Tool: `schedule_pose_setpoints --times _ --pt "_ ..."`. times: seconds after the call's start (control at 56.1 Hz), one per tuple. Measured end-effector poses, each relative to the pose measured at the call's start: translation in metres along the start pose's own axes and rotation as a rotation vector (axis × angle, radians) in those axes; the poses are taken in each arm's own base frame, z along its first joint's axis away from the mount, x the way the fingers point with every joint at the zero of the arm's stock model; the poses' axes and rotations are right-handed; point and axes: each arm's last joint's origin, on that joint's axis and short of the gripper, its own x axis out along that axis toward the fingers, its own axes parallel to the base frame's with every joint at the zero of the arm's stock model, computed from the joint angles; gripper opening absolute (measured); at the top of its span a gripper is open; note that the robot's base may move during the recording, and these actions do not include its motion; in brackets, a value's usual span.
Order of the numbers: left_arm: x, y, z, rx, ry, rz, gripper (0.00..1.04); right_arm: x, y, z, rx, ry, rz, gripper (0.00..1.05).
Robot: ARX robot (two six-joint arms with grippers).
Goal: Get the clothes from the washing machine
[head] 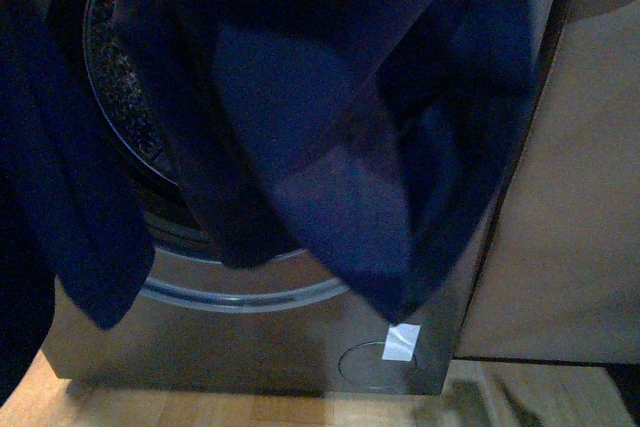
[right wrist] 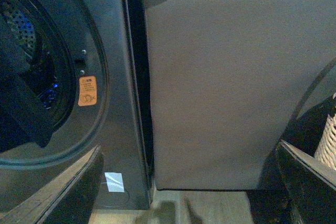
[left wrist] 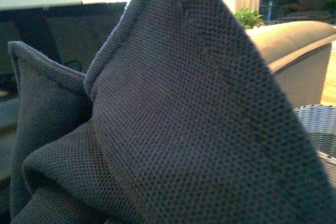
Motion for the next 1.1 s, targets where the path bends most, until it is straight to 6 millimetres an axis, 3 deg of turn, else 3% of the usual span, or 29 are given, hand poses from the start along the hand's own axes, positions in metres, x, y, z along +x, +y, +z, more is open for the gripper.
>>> schedule_pose_setpoints --times 0.178,0.374,0.695,0.926,1.104 --pt "0.026 -0.010 0.042 -0.010 -0.035 -0.067 0.18 0.000 0.000 0.000 0.000 0.000 0.000 0.97" --pt "0.093 -0.024 0.089 -0.029 -0.035 -0.129 0.18 0.000 0.000 0.000 0.000 0.000 0.000 0.97" --pt "0.162 -0.032 0.125 -0.042 0.018 -0.162 0.18 0.000 0.000 0.000 0.000 0.000 0.000 0.97" --pt "0.187 -0.029 0.131 -0.063 0.058 -0.126 0.18 0.000 0.000 0.000 0.000 0.000 0.000 0.97" --pt "0.182 -0.026 0.143 -0.061 0.008 -0.113 0.18 0.000 0.000 0.000 0.000 0.000 0.000 0.97"
